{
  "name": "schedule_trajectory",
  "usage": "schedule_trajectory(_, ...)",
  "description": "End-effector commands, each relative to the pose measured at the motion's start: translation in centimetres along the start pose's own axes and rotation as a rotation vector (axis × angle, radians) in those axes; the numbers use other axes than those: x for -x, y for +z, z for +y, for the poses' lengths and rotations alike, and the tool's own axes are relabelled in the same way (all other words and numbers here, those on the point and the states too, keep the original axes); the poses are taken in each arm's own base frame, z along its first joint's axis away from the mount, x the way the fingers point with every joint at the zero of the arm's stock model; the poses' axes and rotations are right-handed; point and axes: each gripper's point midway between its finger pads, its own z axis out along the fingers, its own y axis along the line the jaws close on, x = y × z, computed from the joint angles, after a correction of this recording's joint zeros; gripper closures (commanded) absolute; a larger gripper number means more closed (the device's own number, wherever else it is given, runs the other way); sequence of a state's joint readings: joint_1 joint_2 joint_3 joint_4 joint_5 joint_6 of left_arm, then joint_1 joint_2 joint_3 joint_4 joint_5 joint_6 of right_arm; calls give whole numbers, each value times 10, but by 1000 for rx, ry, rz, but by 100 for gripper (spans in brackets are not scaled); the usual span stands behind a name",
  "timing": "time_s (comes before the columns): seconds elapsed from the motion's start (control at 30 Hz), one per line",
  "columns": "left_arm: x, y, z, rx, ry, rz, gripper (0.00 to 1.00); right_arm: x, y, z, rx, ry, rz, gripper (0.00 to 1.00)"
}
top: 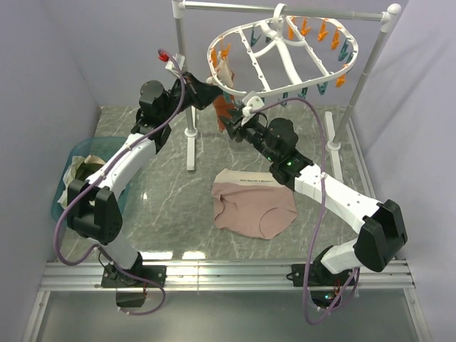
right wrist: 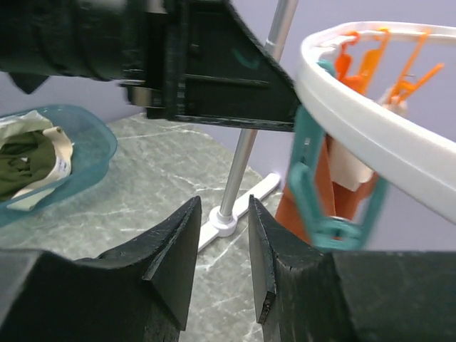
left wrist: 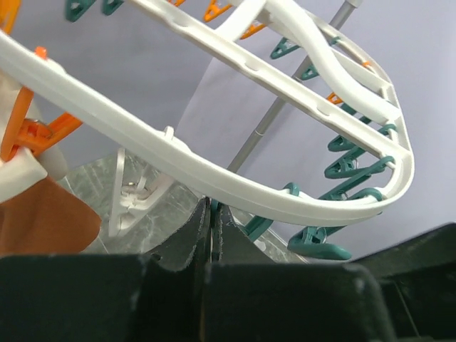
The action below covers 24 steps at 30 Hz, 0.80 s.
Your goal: Clip the underwear to the hanger
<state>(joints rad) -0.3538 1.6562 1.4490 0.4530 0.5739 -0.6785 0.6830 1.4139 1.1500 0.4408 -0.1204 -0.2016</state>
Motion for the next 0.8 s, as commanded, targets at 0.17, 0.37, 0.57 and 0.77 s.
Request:
schedule_trajectory(0.17, 15, -20, -35, -63, 7, -3, 100, 38, 13, -27, -65, -18, -107, 60)
schedule_trajectory(0.37, 11, -25, -38, -61, 7, 7, 100, 42, 20, -25, -39, -27, -114, 59)
schedule_trajectory(0.57, 7, -27, -38, -59, -4, 18, 100, 45, 24, -31, -64, -44, -121, 57)
schedule_trajectory(0.77, 5, -29, -40, -59, -3, 24, 100, 43, 26, -38, -97, -64, -114, 50)
